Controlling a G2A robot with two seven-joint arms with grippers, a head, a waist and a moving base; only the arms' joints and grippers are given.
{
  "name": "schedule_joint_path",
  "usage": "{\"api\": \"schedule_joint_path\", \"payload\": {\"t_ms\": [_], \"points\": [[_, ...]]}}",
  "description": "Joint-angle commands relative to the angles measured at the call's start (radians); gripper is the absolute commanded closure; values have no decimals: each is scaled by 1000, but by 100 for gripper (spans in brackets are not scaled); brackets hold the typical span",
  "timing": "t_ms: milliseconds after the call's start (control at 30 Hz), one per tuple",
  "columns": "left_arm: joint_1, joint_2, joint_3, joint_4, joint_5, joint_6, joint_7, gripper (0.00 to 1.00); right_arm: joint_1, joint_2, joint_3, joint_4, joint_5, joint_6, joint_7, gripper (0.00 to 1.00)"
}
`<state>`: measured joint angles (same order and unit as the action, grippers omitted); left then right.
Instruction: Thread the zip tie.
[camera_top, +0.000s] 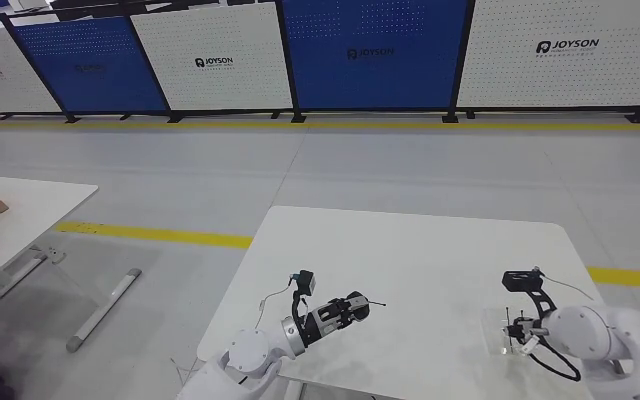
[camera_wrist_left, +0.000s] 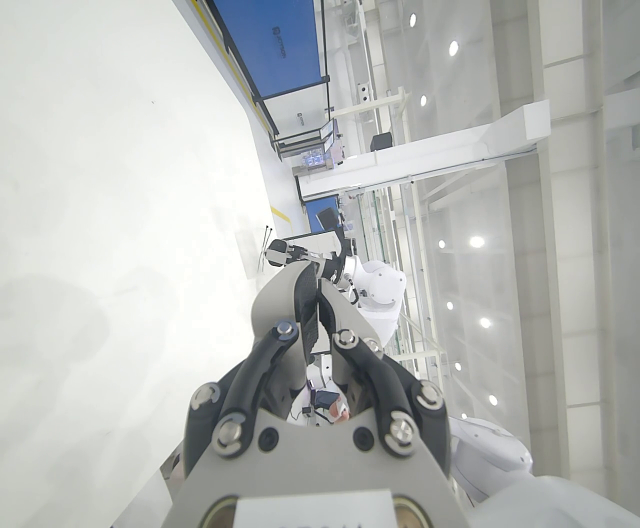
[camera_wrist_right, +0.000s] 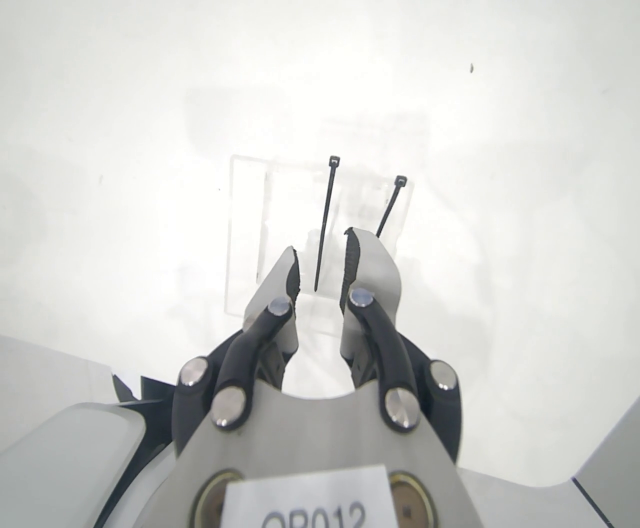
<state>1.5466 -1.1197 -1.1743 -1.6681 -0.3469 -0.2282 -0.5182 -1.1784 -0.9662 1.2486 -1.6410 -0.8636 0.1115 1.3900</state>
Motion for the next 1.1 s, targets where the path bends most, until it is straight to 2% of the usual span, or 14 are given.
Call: {"api": "schedule_joint_path", "payload": {"t_ms": [0,267,467,667,967,1000,1033,1067], "points": [[0,0,0,0,0,0,0,100,10,1,-11,8,4,5,0,78],[0,0,0,0,0,0,0,100,55,4,-50,71,34,4,0,77],[0,0,0,0,0,0,0,100,96,4,-85,119,52,0,0,80],[0,0,0,0,0,0,0,100,124,4,-113,146,64,0,0,79],[0,0,0,0,0,0,0,100,153,4,-142,185,80,0,0,84],[0,0,0,0,0,0,0,100,156,4,-146,188,81,0,0,87],[0,0,0,0,0,0,0,100,159,3,-150,192,82,0,0,96],[0,0,0,0,0,0,0,100,162,3,-152,195,83,0,0,100]]}}
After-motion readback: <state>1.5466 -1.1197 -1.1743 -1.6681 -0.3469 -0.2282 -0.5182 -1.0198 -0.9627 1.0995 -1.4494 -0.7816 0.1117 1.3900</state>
